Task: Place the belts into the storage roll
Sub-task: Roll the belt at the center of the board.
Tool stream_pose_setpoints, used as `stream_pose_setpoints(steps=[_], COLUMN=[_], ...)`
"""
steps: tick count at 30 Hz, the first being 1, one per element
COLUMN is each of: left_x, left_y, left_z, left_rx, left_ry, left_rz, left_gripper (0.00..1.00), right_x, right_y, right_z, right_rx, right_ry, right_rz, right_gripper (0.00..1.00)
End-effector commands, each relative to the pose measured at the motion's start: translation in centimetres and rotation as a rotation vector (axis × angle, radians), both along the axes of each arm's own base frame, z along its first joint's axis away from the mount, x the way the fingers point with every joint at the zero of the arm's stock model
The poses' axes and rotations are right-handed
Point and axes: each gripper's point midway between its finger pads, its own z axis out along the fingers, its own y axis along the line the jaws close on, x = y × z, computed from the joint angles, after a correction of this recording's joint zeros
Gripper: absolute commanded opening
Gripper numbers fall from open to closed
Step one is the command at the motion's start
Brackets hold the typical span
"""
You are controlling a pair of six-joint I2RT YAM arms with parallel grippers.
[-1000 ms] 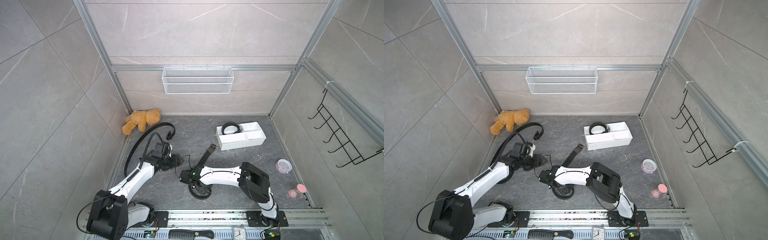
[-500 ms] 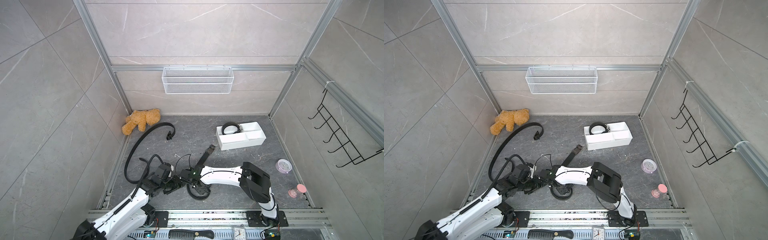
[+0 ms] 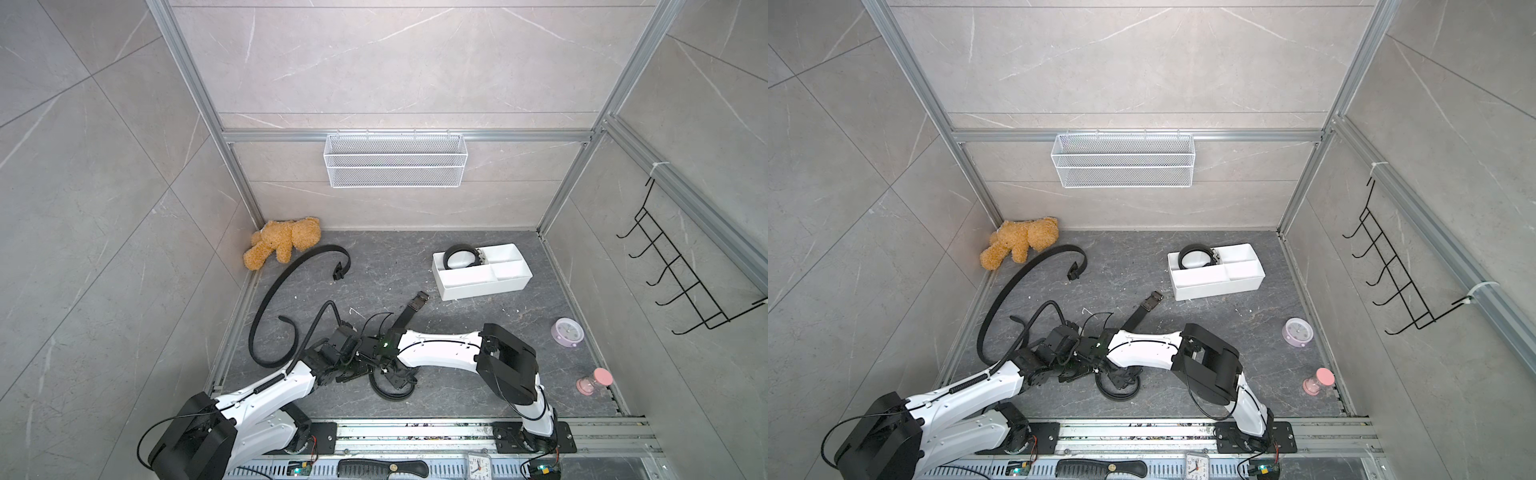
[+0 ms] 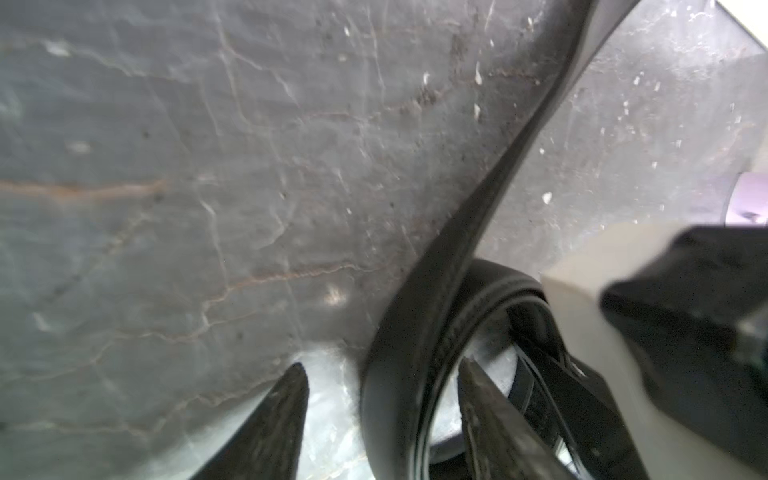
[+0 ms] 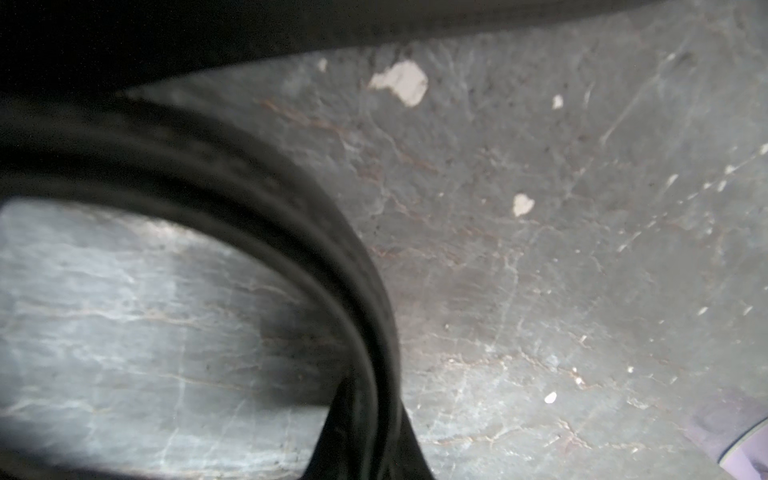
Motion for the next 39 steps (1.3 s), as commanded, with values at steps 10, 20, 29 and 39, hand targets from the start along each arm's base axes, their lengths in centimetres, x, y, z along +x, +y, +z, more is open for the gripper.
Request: stream_pose_setpoints(steps=[10,20,29,39], left_x=[-2.4,-3.9,-1.7,-2.2], left_y=[1.8,3.8,1.2,3.2], left_z=[-0.9,-0.6,-0.5,-1.0], left_rx=[-0.022,-0.098,-0.145,0.011], left_ry=[0.054,0.039,-0.003,0.027], left_rz=[0.196,0.414,0.41,0.442], left_gripper=[0.53,0.57,0.61,0.44], right_x=[-1.7,-2.2,-1.5,-1.6], right_y=[2.6,2.8,3.6,3.8], right_z=[-3.0,-3.0,-2.5,-2.5], right_rx=[0.078,0.078,0.073,0.085], right_ry=[0.087,0.107,0.085,0.088], right_rz=[-0.042,-0.131,-0.155,-0.17], right_gripper=[0.13,0.13,0.13,0.13])
